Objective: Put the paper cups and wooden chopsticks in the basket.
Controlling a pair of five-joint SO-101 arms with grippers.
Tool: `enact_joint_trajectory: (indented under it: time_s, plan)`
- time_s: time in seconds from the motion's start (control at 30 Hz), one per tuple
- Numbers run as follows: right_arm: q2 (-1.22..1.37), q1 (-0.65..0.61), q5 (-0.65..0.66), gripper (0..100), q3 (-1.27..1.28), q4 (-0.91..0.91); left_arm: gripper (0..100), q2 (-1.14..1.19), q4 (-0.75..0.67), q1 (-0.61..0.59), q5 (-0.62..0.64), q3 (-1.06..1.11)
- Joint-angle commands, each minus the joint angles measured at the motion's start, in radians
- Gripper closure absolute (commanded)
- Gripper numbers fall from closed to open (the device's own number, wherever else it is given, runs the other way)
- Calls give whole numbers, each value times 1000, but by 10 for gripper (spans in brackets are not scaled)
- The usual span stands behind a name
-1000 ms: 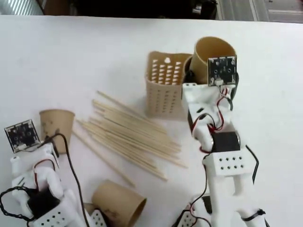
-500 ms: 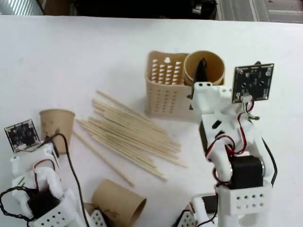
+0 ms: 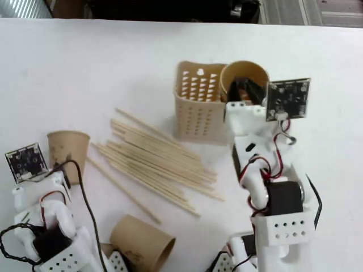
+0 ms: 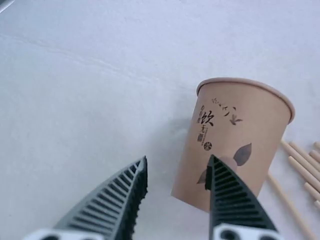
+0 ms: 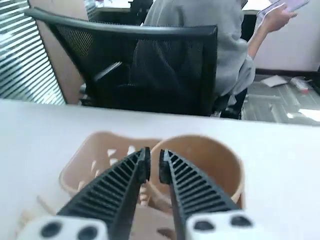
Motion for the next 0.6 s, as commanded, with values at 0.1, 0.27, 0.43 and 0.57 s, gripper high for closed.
enact_joint_trajectory:
  time_s: [0.1,0.27,0.43,0.57]
  plan:
    - [19,-209,167,967,-192,394,799,-15,-21,-4,2,-11]
    - [162,-329,195,965,-324,677,799,-15,-21,-4,2,-11]
    - [265,-401,443,879,-413,957,798,-15,-21,-4,2,-11]
    - [202,-397,626,913,-354,949,798,-15,-23,-4,2,-9]
